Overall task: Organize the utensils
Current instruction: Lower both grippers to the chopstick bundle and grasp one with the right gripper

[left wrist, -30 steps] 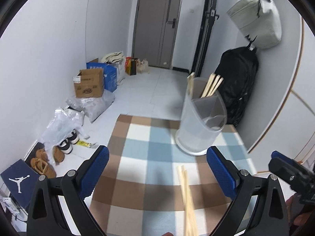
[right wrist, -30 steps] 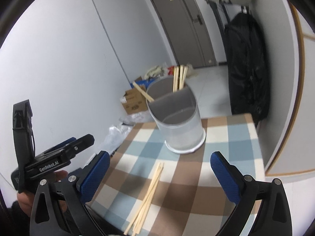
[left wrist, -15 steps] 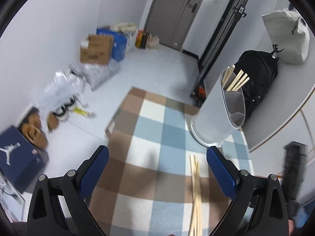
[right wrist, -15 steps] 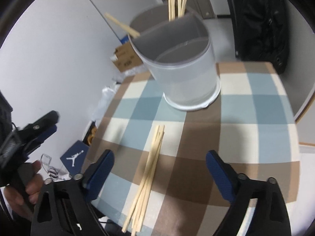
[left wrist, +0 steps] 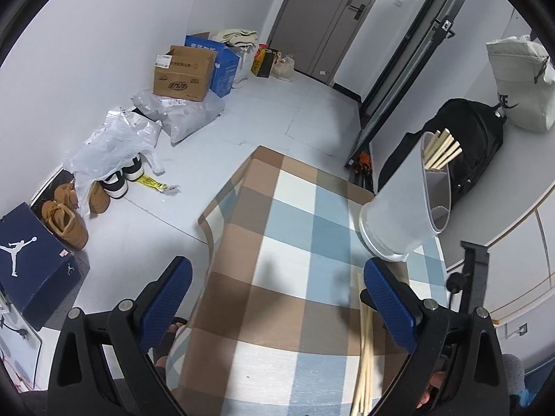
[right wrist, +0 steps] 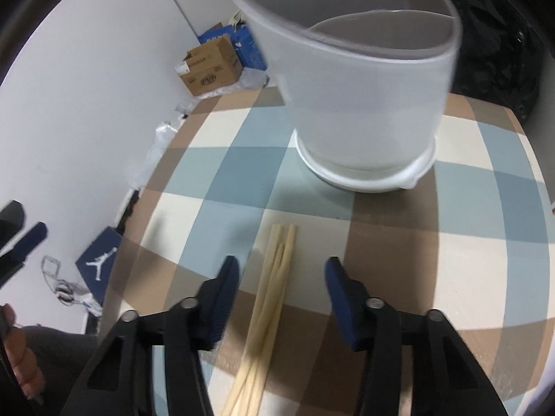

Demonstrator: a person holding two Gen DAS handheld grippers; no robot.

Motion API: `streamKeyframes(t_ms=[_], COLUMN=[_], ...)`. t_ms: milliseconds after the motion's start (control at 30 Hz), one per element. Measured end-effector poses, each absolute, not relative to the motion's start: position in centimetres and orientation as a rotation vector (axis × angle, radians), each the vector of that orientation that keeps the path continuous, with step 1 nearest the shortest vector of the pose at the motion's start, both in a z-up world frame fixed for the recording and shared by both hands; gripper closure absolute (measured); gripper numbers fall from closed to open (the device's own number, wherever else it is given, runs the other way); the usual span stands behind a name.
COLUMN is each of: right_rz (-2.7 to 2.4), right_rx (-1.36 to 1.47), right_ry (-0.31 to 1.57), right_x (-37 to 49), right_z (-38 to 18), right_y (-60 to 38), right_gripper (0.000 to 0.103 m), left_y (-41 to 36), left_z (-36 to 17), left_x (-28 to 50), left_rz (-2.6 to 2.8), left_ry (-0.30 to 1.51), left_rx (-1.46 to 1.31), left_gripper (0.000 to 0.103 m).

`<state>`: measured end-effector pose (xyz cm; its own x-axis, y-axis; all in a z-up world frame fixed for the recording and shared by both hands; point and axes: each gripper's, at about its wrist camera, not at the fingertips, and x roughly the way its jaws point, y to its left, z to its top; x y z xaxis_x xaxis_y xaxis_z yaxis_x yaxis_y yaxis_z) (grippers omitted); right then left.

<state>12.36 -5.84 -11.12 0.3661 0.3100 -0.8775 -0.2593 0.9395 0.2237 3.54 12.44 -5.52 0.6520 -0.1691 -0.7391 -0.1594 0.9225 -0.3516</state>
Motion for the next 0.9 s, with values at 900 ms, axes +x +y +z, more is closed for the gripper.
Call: streamKeyframes(t_ms=[900], right_rz=[0.345], right_rx=[0.125], right_ry=[0.969], right_x=[10.8], right_z=[-4.3], right_y=[-7.9], right_gripper=[0.098], left_y=[10.2], left_z=[-6.5], left_x=[4.3], left_rz=[0.009], left_ry=[0.908], left_rx=[-0.349], left_gripper=[0.006])
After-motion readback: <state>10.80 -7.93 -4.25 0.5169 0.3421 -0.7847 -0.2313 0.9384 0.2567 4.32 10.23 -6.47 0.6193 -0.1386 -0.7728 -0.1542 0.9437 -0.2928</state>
